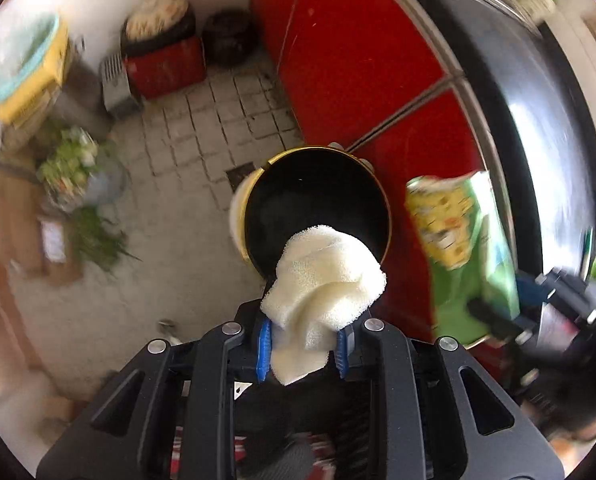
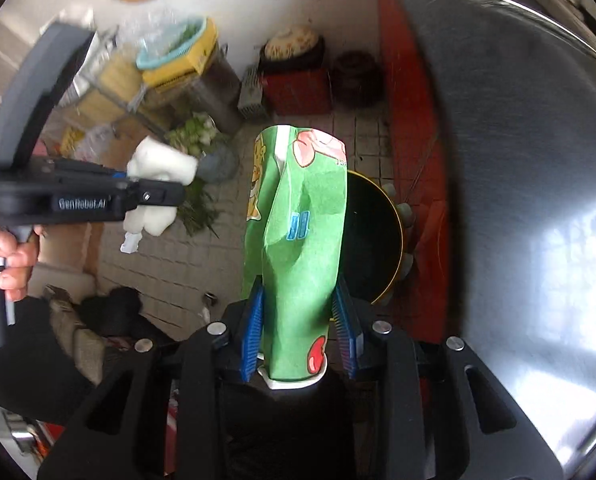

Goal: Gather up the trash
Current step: 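Open both tools to drop the foam piece and snack bag into the bin, then move the left tool to the green-capped marker while the right tool approaches the crumpled foil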

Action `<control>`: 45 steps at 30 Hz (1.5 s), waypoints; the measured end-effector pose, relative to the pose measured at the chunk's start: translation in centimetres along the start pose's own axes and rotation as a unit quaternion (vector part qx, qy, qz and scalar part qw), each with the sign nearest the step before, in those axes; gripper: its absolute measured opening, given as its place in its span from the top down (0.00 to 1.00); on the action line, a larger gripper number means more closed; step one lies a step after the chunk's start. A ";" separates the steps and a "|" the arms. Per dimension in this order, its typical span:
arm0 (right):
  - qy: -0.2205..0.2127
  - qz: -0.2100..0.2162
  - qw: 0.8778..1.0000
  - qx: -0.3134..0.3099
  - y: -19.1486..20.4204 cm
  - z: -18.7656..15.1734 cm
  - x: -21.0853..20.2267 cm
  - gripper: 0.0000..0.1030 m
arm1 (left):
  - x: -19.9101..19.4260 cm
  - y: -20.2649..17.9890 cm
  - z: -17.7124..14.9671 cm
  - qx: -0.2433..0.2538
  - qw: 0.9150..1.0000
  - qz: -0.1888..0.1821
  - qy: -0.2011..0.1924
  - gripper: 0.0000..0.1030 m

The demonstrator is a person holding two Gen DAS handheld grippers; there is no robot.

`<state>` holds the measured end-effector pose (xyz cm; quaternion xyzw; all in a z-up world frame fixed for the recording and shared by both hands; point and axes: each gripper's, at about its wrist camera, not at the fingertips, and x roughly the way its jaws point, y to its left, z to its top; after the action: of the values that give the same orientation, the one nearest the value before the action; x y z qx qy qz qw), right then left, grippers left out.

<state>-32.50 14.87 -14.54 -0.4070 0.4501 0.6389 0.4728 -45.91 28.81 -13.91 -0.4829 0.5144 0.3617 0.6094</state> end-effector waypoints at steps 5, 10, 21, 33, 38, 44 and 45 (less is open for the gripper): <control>0.036 -0.038 0.999 -0.010 -0.3 1.3 5.4 0.68 | 5.4 0.9 1.2 -0.048 0.998 -0.032 0.013 0.77; 0.064 -0.071 0.995 -0.037 -0.3 1.2 9.1 0.68 | 8.6 1.6 1.0 -0.065 0.997 -0.041 0.023 0.77; 0.090 -0.089 0.991 -0.037 -0.9 2.1 13.4 0.68 | 10.9 3.4 1.1 -0.089 0.994 -0.056 0.030 0.77; 0.068 -0.078 0.993 -0.050 0.8 2.4 11.2 0.10 | 8.1 4.0 1.1 -0.118 0.989 -0.084 0.011 0.06; 0.015 -0.067 0.994 -0.083 3.1 2.5 4.0 0.07 | 0.7 3.4 1.8 -0.099 0.990 -0.089 -0.036 0.06; -0.068 -0.108 0.990 -0.055 -0.1 0.9 -7.6 0.07 | -7.5 -3.9 0.4 0.001 0.992 -0.083 -0.093 0.06; -0.079 -0.124 0.988 -0.039 -1.8 -0.1 -9.7 0.07 | -8.2 -5.5 0.1 0.016 0.991 -0.085 -0.097 0.06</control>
<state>-28.58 12.76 -5.76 -0.4260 0.3318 0.6227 0.5663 -42.43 27.91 -4.74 -0.4774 0.4156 0.3452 0.6930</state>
